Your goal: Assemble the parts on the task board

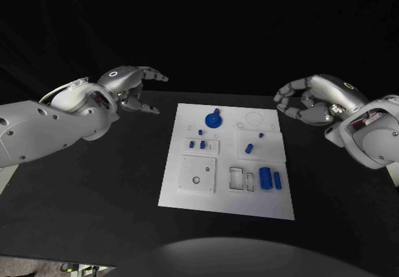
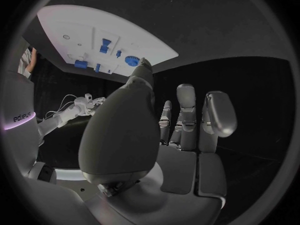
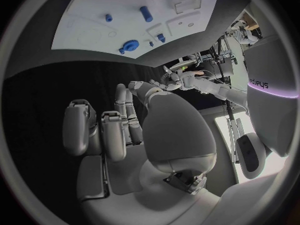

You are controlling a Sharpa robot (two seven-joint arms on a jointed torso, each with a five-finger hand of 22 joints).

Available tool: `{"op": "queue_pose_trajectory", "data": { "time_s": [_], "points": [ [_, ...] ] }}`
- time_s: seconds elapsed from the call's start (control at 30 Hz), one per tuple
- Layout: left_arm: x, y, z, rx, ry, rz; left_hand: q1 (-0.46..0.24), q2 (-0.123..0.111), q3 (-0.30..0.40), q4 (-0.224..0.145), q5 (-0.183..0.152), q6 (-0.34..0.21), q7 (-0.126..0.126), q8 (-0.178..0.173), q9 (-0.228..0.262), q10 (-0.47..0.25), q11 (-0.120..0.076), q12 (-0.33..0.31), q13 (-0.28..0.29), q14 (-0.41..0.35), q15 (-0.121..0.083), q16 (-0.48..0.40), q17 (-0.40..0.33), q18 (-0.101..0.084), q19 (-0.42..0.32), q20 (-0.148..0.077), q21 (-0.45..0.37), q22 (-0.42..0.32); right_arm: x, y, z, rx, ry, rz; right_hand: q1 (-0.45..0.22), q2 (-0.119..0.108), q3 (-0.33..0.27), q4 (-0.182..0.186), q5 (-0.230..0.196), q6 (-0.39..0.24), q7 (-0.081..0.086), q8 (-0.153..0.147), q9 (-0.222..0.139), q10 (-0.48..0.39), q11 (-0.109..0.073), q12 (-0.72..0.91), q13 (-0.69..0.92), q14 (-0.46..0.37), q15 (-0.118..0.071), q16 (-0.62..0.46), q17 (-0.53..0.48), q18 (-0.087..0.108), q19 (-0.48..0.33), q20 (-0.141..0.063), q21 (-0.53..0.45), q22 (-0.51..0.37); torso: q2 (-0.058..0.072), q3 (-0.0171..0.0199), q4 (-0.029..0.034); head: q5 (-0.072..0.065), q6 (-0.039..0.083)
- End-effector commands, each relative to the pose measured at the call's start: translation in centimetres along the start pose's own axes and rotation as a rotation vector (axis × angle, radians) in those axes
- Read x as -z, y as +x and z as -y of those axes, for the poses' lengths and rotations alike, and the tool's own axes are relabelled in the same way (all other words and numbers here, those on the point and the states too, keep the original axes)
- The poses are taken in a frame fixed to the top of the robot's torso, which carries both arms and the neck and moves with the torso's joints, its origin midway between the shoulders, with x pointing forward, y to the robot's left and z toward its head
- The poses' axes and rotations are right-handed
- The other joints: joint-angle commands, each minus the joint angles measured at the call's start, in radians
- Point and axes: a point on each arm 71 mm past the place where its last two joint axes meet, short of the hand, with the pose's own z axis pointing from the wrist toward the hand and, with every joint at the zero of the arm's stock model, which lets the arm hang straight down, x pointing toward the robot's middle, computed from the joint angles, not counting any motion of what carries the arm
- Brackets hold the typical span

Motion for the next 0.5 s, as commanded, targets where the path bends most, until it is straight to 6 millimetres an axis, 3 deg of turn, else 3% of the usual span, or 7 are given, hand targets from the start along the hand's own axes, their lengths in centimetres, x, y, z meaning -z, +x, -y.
{"op": "queue_pose_trajectory", "data": {
  "time_s": [0.03,0.1,0.17,0.2,0.27,0.4,0.5],
  "points": [
    [0.3,-1.6,1.6,0.121,0.178,0.232,-0.043,0.003,-0.021,-0.001,0.002,-0.019,-0.031,-0.002,-0.007,0.02,-0.022,0.024,0.006,0.03,-0.015,0.029,0.045,-0.001,0.02,-0.01,0.031,0.175,-0.9,-0.1,0.1,0.132,-0.001,-0.04,-0.011,-0.029,-0.021,0.011,-0.104,-0.046,-0.022,-0.067,-0.036,-0.04,0.034,-0.117,-0.102,0.064,0.026,-0.003,0.175,0.009,0.003,0.027,-0.009,0.158,-0.005,-0.0111,0.0163,-0.02,0.0],
    [0.4,-1.7,2.0,0.136,0.201,0.254,-0.065,0.004,-0.023,-0.003,0.001,-0.012,-0.039,0.0,-0.008,0.027,-0.029,0.03,0.007,0.04,-0.021,0.038,0.058,-0.003,0.026,-0.017,0.041,0.178,-1.4,0.1,0.3,0.17,0.007,-0.075,-0.033,-0.045,-0.065,0.028,-0.213,-0.078,-0.045,-0.107,-0.06,-0.061,0.036,-0.159,-0.141,0.062,0.012,-0.004,0.172,0.013,0.001,0.026,-0.014,0.156,-0.007,-0.0147,0.0193,-0.023,0.0],
    [0.6,-1.6,2.5,0.16,0.211,0.266,-0.085,0.005,-0.028,-0.002,-0.004,-0.002,-0.035,0.001,-0.009,0.031,-0.029,0.035,0.006,0.042,-0.026,0.038,0.055,-0.003,0.028,-0.024,0.043,0.178,-2.1,0.5,0.7,0.208,0.02,-0.12,-0.044,-0.042,-0.138,0.059,-0.285,-0.074,-0.053,-0.127,-0.076,-0.058,0.036,-0.18,-0.17,0.058,0.0,-0.01,0.164,0.014,-0.005,0.026,-0.028,0.152,-0.009,-0.018,0.0225,-0.024,0.0],
    [0.6,-1.5,2.6,0.172,0.211,0.267,-0.089,0.005,-0.03,-0.001,-0.004,0.004,-0.03,0.002,-0.009,0.03,-0.028,0.036,0.006,0.042,-0.026,0.036,0.052,-0.003,0.027,-0.025,0.041,0.177,-2.3,0.7,0.9,0.222,0.026,-0.138,-0.045,-0.05,-0.169,0.07,-0.294,-0.072,-0.051,-0.133,-0.082,-0.058,0.036,-0.186,-0.18,0.055,0.006,-0.015,0.159,0.017,-0.009,0.022,-0.036,0.15,-0.011,-0.019,0.0243,-0.025,0.0],
    [0.8,-1.1,2.9,0.201,0.212,0.266,-0.091,0.006,-0.027,-0.003,0.002,0.018,-0.014,0.004,-0.009,0.026,-0.021,0.036,0.004,0.04,-0.025,0.034,0.049,-0.003,0.027,-0.026,0.038,0.176,-2.7,1.3,1.4,0.247,0.039,-0.176,-0.012,-0.039,-0.215,0.089,-0.251,-0.061,-0.053,-0.152,-0.098,-0.057,0.036,-0.204,-0.209,0.05,0.008,-0.02,0.15,0.02,-0.015,0.021,-0.051,0.146,-0.012,-0.0196,0.0275,-0.027,0.0],
    [1.1,-0.5,3.2,0.231,0.219,0.263,-0.057,0.024,0.002,-0.003,0.024,0.06,0.01,0.01,-0.009,0.041,-0.014,0.05,0.005,0.045,-0.02,0.038,0.057,-0.005,0.03,-0.024,0.045,0.177,-3.1,2.5,2.1,0.271,0.059,-0.233,0.04,-0.021,-0.222,0.081,-0.132,-0.038,-0.045,-0.171,-0.118,-0.043,0.035,-0.213,-0.239,0.045,0.005,-0.022,0.143,0.022,-0.022,0.021,-0.067,0.143,-0.016,-0.0223,0.0315,-0.036,0.0],
    [1.3,-0.2,3.2,0.242,0.216,0.263,-0.044,0.032,0.007,-0.002,0.031,0.092,0.019,0.014,-0.007,0.051,-0.012,0.058,0.005,0.048,-0.019,0.039,0.059,-0.006,0.032,-0.023,0.048,0.178,-3.1,3.7,2.5,0.277,0.073,-0.285,0.049,-0.017,-0.221,0.077,-0.097,-0.031,-0.042,-0.178,-0.125,-0.037,0.035,-0.213,-0.246,0.042,0.004,-0.025,0.138,0.023,-0.024,0.021,-0.073,0.143,-0.019,-0.0251,0.0324,-0.047,0.0]
  ]
}}
